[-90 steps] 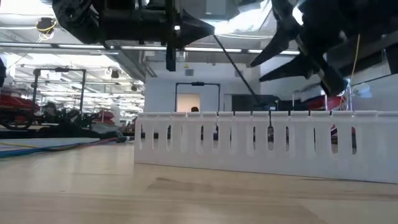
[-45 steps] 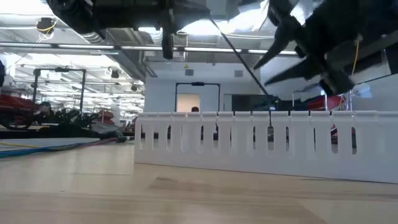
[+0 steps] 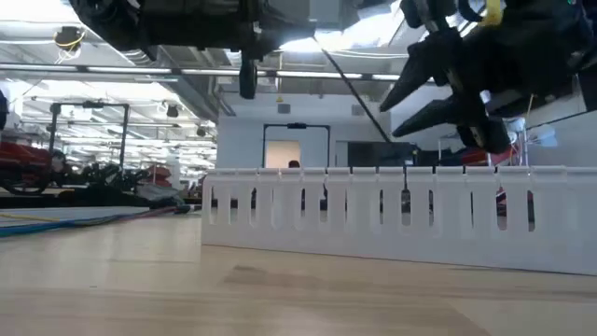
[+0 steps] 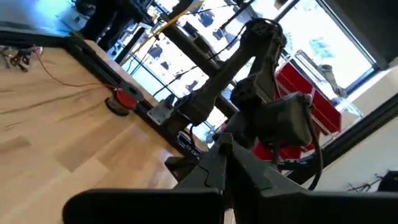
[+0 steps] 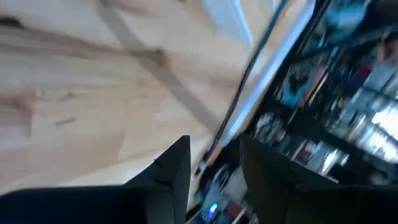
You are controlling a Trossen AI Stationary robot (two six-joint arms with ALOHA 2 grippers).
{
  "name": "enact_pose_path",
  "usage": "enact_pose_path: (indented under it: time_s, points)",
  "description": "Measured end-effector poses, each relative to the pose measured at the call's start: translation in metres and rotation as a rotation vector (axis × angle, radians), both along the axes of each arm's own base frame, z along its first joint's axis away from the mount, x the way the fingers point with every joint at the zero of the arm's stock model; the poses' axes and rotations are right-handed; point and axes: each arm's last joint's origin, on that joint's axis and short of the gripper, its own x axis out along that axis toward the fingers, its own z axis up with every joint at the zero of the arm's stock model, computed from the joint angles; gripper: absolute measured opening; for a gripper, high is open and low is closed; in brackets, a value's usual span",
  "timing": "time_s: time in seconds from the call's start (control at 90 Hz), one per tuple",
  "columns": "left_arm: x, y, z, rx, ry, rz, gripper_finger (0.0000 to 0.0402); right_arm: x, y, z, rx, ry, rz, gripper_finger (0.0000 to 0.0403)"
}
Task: Ziptie cables
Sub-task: Wrap the cables together using the top zip tie
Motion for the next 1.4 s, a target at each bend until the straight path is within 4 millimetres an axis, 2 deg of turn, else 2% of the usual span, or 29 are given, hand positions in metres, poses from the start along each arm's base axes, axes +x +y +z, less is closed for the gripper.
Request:
enact_pose_path:
  time_s: [0.111, 0.322, 0.456, 0.633, 0.722, 0.833, 0.9, 1.089, 1.244, 1.4]
  points:
    - [0.0, 0.0, 0.0, -0.007, 0.001, 0.0, 0.0, 0.003, 0.001, -0.003, -0.011, -0.007, 0.025, 0.0131]
    - [0.0, 0.0, -0.001, -0.014, 0.008, -0.001, 0.0, 0.012, 0.003, -0.022, -0.06, 0.018, 0.025, 0.013]
    - [0.0, -0.001, -0.001, -0.013, 0.01, -0.002, 0.0, 0.02, 0.005, -0.025, -0.053, -0.036, 0.025, 0.013]
    - [0.0, -0.001, -0.001, -0.009, 0.01, -0.002, 0.0, 0.021, 0.005, -0.034, -0.045, -0.007, 0.002, 0.0129]
    - [0.0, -0.001, -0.001, 0.009, 0.015, -0.001, 0.0, 0.021, 0.005, -0.036, -0.023, 0.002, -0.036, 0.0106]
    - [0.0, -0.001, -0.001, 0.026, 0.018, 0.0, 0.0, 0.021, 0.004, -0.035, 0.082, -0.002, -0.126, 0.0038]
    - [0.0, -0.001, -0.002, 0.052, 0.022, 0.001, 0.0, 0.021, 0.004, -0.034, 0.184, -0.01, -0.193, 0.0011]
    - [0.0, 0.003, -0.002, 0.194, 0.046, 0.022, 0.0, 0.025, 0.007, -0.021, 0.606, -0.037, -0.372, 0.0004]
    - [0.0, 0.005, -0.002, 0.371, 0.081, 0.083, 0.0, 0.031, 0.001, 0.001, 1.178, -0.021, -0.592, 0.0002]
    - [-0.001, 0.003, -0.005, 0.56, 0.155, 0.143, 0.0, 0.036, -0.009, 0.01, 1.705, 0.054, -0.78, 0.0001]
